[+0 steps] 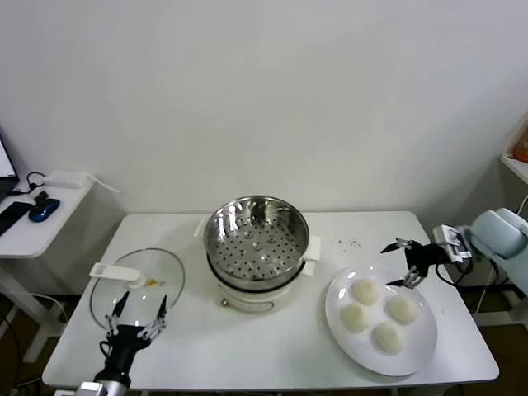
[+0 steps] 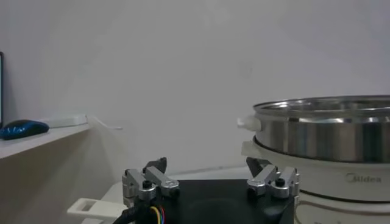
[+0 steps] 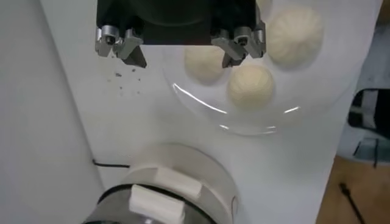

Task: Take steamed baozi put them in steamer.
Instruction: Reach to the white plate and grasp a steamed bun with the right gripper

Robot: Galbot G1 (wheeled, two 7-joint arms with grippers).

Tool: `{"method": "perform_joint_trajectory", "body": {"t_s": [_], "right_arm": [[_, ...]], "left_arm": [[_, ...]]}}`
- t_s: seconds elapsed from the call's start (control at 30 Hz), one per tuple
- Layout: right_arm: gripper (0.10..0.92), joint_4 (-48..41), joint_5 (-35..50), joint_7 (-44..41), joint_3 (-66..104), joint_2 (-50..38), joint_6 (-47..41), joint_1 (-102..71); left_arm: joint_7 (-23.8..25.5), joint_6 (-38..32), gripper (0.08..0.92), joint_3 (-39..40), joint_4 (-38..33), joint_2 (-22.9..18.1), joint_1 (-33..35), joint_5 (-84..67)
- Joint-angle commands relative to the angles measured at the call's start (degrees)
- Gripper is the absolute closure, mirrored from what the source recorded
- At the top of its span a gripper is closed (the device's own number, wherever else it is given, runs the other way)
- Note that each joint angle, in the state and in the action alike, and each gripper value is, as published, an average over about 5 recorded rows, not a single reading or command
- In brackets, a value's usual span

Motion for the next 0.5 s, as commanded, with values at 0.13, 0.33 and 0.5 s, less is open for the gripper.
{"method": "perform_joint_trajectory", "body": {"t_s": [0.13, 0.33, 0.5], "right_arm": [[0.203, -5.2, -1.3, -1.6, -17.3, 6.0, -0.5, 12.7], [0.203, -6.8, -2.4, -0.7, -16.3, 8.2, -1.0, 9.8], [0.203, -7.0, -2.9, 0.0, -15.2, 9.0, -1.5, 7.7]], "left_arm": [[-0.2, 0.8, 0.177, -0.1, 0.1, 0.4, -0.2, -0.3], [-0.3, 1.1, 0.177, -0.4, 0.0, 0.7, -0.2, -0.4], [-0.3, 1.3, 0.177, -0.5, -0.3, 0.7, -0.4, -0.4]]}}
